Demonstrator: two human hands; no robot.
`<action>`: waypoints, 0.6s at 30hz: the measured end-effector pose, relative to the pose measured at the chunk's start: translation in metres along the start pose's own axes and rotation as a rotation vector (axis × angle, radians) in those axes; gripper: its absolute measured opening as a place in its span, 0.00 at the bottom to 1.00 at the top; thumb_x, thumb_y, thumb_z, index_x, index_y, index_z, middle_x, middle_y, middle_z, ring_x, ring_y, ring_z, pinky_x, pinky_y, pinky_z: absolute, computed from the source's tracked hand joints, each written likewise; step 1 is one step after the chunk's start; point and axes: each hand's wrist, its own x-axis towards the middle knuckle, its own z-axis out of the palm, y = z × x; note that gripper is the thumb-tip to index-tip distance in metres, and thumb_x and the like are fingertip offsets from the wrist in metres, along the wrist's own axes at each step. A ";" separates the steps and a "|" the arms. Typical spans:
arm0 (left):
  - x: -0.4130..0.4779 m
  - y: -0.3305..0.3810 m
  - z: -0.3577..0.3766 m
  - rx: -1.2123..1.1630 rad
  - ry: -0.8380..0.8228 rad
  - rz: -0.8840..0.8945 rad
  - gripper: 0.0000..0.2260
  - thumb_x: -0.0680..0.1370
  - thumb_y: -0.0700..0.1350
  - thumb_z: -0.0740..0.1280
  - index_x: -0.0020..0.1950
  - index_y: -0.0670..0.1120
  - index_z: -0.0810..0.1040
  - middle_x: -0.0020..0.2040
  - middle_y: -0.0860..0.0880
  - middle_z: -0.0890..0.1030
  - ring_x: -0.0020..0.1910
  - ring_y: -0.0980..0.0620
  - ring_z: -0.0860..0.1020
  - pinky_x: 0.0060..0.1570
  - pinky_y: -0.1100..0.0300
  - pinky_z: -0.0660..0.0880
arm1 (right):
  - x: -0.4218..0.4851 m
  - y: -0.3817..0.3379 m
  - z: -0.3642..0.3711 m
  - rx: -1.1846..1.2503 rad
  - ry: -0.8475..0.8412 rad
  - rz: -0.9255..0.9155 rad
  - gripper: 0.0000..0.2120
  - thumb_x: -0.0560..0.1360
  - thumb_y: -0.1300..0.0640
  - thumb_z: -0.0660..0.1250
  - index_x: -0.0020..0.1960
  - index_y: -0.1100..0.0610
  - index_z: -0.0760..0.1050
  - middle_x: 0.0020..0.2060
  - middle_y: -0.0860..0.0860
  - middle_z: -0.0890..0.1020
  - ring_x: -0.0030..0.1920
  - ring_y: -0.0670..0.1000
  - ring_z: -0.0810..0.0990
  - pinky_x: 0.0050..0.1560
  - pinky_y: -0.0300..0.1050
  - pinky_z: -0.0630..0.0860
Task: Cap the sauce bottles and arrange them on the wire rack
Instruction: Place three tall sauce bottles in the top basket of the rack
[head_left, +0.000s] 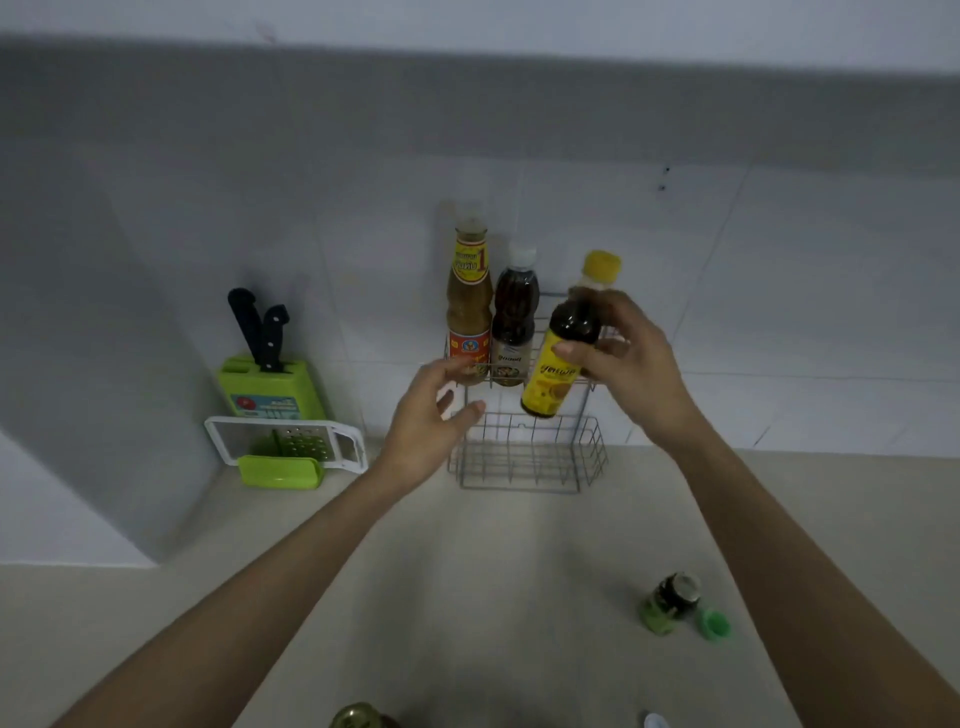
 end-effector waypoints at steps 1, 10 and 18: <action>0.011 0.008 -0.004 0.011 0.049 0.006 0.25 0.75 0.39 0.71 0.69 0.49 0.68 0.68 0.50 0.72 0.62 0.66 0.71 0.67 0.61 0.66 | 0.010 -0.004 -0.007 -0.013 0.049 -0.028 0.23 0.70 0.61 0.74 0.63 0.49 0.73 0.55 0.46 0.80 0.53 0.54 0.82 0.52 0.53 0.81; 0.057 0.026 0.004 0.024 -0.024 -0.091 0.35 0.72 0.36 0.72 0.73 0.49 0.59 0.55 0.61 0.72 0.48 0.67 0.77 0.35 0.82 0.70 | 0.057 0.026 -0.002 -0.157 0.050 -0.063 0.24 0.71 0.62 0.72 0.64 0.49 0.71 0.52 0.42 0.79 0.51 0.46 0.81 0.53 0.39 0.78; 0.061 0.014 0.008 -0.004 -0.005 -0.110 0.37 0.70 0.36 0.75 0.71 0.52 0.58 0.53 0.64 0.72 0.46 0.73 0.77 0.41 0.76 0.74 | 0.066 0.057 0.003 -0.171 -0.051 -0.039 0.21 0.72 0.60 0.73 0.62 0.49 0.72 0.52 0.36 0.77 0.58 0.47 0.77 0.51 0.33 0.78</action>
